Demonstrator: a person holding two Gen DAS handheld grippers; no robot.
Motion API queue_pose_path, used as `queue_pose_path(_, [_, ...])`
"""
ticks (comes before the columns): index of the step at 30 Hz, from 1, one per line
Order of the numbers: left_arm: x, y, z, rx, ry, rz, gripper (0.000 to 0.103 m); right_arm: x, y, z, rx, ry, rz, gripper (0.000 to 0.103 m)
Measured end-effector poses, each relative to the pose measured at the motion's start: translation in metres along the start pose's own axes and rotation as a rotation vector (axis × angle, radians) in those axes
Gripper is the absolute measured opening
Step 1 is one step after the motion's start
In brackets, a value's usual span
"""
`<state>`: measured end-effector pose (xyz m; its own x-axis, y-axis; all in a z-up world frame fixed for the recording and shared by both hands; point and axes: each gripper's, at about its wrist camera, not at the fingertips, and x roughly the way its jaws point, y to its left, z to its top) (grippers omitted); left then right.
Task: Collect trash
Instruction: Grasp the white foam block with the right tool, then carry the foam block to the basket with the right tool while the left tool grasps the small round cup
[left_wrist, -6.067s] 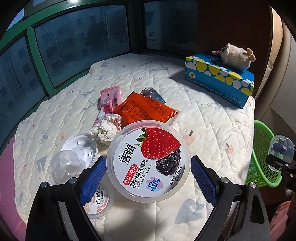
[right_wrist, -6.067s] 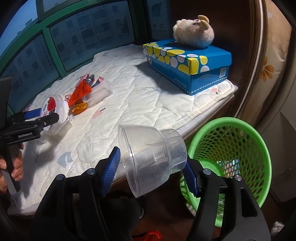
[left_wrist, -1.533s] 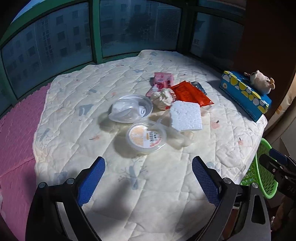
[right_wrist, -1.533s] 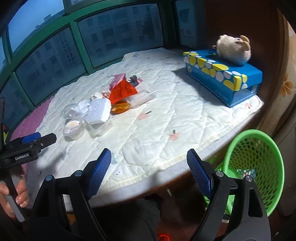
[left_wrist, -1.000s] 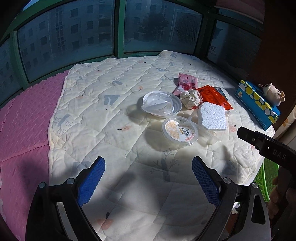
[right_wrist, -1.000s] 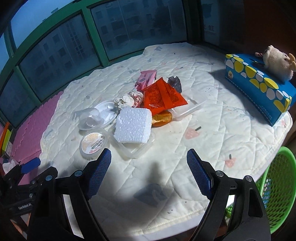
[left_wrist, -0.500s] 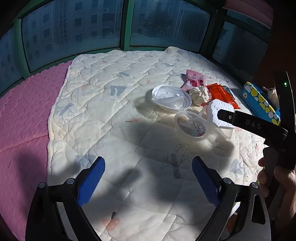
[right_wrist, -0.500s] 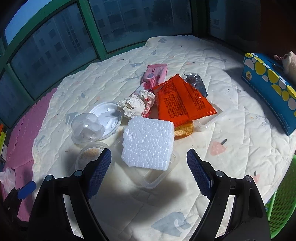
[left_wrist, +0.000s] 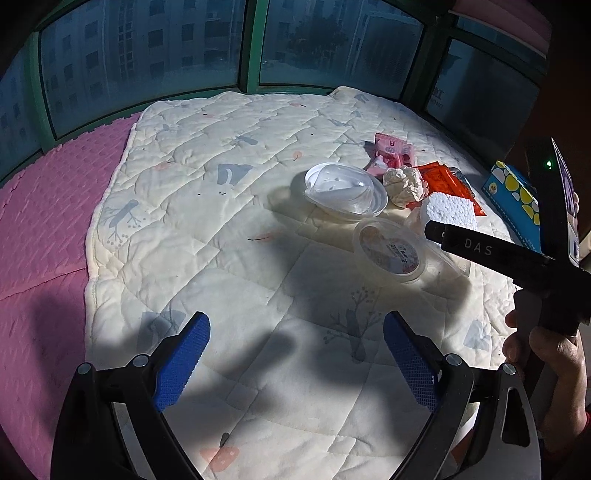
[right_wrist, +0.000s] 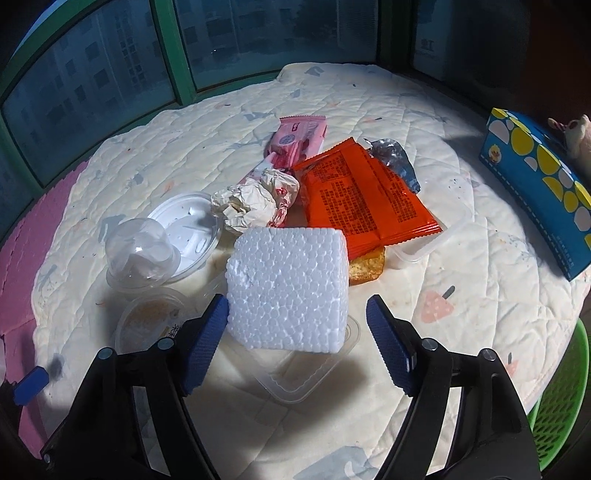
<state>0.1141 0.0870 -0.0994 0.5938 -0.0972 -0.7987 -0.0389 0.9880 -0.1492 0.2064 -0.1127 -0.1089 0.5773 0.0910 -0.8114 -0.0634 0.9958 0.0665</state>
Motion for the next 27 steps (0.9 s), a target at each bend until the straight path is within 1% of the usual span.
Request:
queue_pose_path(4, [0.002, -0.004, 0.003, 0.01, -0.002, -0.003, 0.092, -0.001, -0.003, -0.001, 0.004, -0.002, 0.011, 0.063])
queue_pose_path(10, [0.008, -0.013, 0.009, 0.034, 0.0, -0.012, 0.092, -0.017, -0.008, -0.004, -0.002, -0.038, 0.038, 0.063])
queue_pose_path(16, [0.016, -0.027, 0.019, 0.06, 0.002, -0.041, 0.092, -0.043, -0.025, -0.009, 0.024, -0.084, 0.077, 0.063])
queue_pose_path(24, [0.038, -0.051, 0.035, 0.129, 0.011, -0.076, 0.092, -0.075, -0.056, -0.03, 0.073, -0.117, 0.094, 0.063])
queue_pose_path(27, [0.047, -0.058, 0.037, 0.159, 0.017, -0.07, 0.092, -0.083, -0.067, -0.039, 0.092, -0.122, 0.088, 0.063])
